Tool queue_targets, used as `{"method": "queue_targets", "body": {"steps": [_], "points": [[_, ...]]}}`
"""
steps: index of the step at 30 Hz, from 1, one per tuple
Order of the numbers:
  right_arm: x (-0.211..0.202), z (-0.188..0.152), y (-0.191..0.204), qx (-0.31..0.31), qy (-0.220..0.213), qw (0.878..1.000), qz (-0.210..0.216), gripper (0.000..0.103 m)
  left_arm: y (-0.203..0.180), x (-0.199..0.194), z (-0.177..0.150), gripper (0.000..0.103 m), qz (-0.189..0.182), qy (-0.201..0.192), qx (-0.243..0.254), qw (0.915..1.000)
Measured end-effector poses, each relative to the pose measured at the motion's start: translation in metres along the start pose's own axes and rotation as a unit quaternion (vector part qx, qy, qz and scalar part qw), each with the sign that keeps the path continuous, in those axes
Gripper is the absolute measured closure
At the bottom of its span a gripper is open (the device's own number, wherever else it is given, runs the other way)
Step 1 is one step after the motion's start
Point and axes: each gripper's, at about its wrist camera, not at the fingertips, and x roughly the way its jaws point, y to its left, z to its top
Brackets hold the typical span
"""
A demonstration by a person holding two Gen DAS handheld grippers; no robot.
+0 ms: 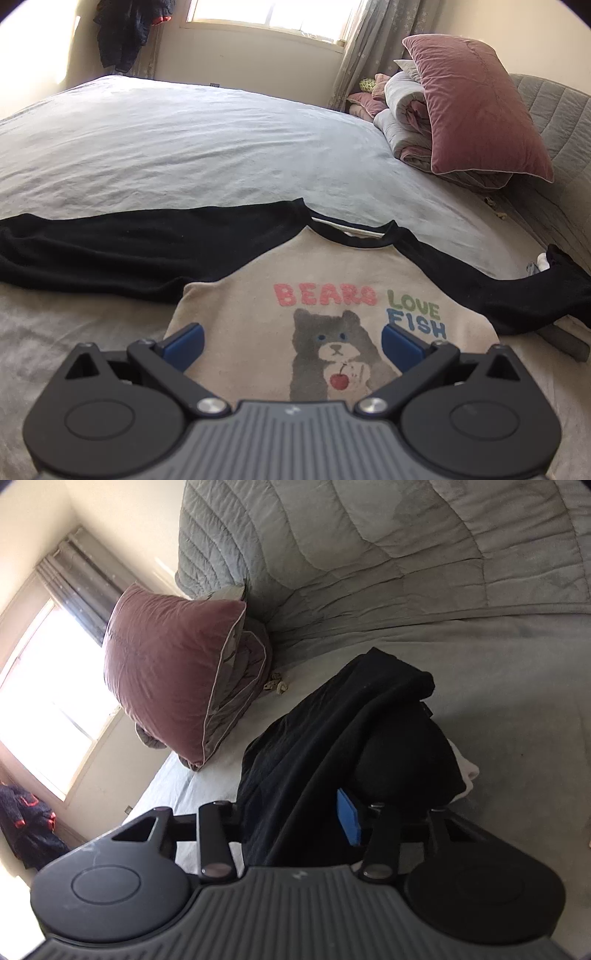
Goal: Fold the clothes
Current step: 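Grasp the black sleeve cuff with the right gripper, then lift the black sleeve with the right gripper across the body toward the left gripper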
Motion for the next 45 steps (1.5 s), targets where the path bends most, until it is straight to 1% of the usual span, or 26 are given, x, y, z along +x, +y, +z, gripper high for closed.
{"method": "queue_targets", "body": {"steps": [3,6,7,8,10,13,15,18,21,27,32,35,40,45], "points": [[0.007,0.004,-0.006,0.012,-0.01,1.0,0.0,0.058,0.0,0.003,-0.001,0.001,0.002,0.004,0.002,1.0],[0.009,0.001,-0.011,0.02,-0.024,0.999,-0.004,0.063,0.0,0.007,-0.002,0.001,0.003,0.009,0.003,1.0],[0.01,0.001,-0.012,0.02,-0.031,0.999,-0.004,0.068,0.0,0.008,-0.002,0.001,0.002,0.011,0.003,0.9999],[0.011,0.0,-0.012,0.019,-0.039,0.999,-0.005,0.078,0.0,0.009,-0.002,0.001,0.0,0.013,0.002,0.9999],[0.01,-0.002,-0.012,0.017,-0.054,0.998,-0.008,0.088,0.001,0.01,-0.002,0.001,-0.008,0.017,0.0,0.9998],[0.005,-0.004,-0.007,0.005,-0.074,0.997,0.003,0.09,0.001,0.01,0.001,0.002,-0.029,0.025,0.004,0.9992],[0.002,-0.003,0.001,-0.01,-0.081,0.997,0.013,0.09,0.0,0.009,0.006,0.005,-0.048,0.03,0.013,0.9983],[-0.003,-0.002,0.016,-0.034,-0.09,0.995,0.032,0.092,-0.002,0.004,0.016,0.007,-0.068,0.023,0.028,0.997],[-0.008,-0.002,0.038,-0.057,-0.091,0.992,0.06,0.092,-0.004,0.001,0.022,0.009,-0.091,0.021,0.028,0.9952],[-0.005,-0.009,0.089,-0.093,-0.073,0.986,0.115,0.092,-0.012,0.013,0.029,0.015,-0.135,0.041,0.018,0.9899],[-0.003,-0.026,0.131,-0.125,-0.052,0.979,0.155,0.092,-0.017,0.02,0.039,0.015,-0.152,0.055,0.008,0.9868],[-0.002,-0.044,0.153,-0.142,-0.034,0.974,0.175,0.092,-0.016,0.025,0.044,0.015,-0.155,0.06,0.001,0.986],[0.007,-0.078,0.18,-0.161,0.008,0.966,0.203,0.092,-0.008,0.031,0.049,0.015,-0.16,0.059,-0.015,0.9852],[0.015,-0.123,0.205,-0.193,0.057,0.953,0.229,0.092,0.007,0.039,0.044,0.015,-0.174,0.052,-0.041,0.9825]]}}
